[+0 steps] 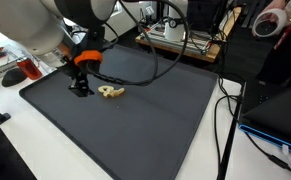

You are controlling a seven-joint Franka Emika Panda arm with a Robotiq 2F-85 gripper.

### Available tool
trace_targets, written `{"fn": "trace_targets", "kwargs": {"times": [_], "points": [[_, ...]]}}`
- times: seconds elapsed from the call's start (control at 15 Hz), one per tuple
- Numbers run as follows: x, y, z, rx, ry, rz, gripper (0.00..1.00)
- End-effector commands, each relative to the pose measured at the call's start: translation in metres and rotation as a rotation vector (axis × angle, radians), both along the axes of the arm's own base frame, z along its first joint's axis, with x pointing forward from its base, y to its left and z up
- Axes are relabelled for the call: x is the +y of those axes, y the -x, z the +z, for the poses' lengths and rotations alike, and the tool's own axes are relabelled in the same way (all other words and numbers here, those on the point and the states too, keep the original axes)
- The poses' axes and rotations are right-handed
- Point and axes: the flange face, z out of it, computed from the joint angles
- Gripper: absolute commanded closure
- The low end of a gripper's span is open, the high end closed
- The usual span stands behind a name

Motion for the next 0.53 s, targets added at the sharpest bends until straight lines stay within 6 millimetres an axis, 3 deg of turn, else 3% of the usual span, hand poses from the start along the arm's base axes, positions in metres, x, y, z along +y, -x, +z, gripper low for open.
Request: {"fn": "trace_targets", "kwargs": {"times": [0.0, 0.47], "points": [[-0.04, -0.001, -0.004, 0.043, -0.16, -0.001, 0.0], [-0.121, 0.004, -0.025, 0.017, -0.395, -0.023, 0.0]]}}
